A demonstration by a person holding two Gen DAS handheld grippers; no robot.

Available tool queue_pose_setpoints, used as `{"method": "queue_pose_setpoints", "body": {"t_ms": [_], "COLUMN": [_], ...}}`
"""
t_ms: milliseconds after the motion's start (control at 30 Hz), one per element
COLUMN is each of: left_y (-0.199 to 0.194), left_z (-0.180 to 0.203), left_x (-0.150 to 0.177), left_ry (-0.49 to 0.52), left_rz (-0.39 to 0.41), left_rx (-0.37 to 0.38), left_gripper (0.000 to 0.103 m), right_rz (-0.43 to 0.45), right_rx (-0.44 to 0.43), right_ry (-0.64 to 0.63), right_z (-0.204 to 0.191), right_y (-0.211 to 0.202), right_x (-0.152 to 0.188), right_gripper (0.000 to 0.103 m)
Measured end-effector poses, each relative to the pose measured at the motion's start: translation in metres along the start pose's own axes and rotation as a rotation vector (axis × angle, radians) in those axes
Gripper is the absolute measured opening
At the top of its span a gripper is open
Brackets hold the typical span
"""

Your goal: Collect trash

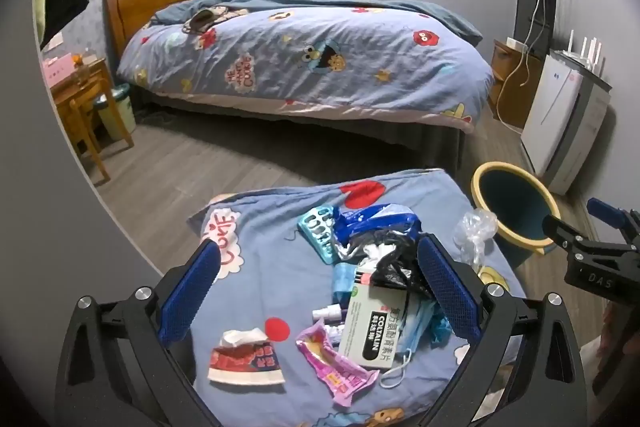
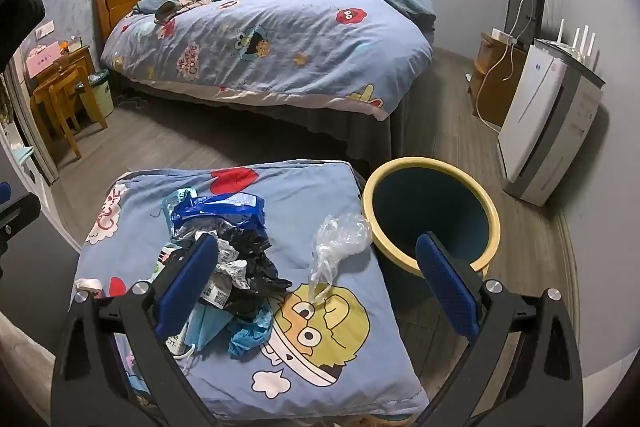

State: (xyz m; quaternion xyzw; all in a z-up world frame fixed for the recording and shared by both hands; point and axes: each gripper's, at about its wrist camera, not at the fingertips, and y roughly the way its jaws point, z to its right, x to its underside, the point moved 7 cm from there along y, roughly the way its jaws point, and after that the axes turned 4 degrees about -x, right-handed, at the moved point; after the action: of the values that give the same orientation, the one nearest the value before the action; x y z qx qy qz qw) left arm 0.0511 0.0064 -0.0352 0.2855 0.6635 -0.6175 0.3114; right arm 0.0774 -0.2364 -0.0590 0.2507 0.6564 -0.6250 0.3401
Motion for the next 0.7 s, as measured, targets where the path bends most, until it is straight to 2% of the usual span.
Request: {"method": "queue_pose_setpoints", "body": {"t_ms": [700], "left_y": [-0.0036], "left_z": [0.0021], "left_x": [0.0043], "left_ry": [0.006], "left_rz": [0.000], "left_rx": [0.002], "left_gripper": [0.098], "right_rz": [-0.004], "right_rx": [-0.004], "right_ry": [-0.002], "right_z": [-0.0005], "right_y": [-0.0015], "right_x": [-0.0003], "right_gripper": [0.097]}}
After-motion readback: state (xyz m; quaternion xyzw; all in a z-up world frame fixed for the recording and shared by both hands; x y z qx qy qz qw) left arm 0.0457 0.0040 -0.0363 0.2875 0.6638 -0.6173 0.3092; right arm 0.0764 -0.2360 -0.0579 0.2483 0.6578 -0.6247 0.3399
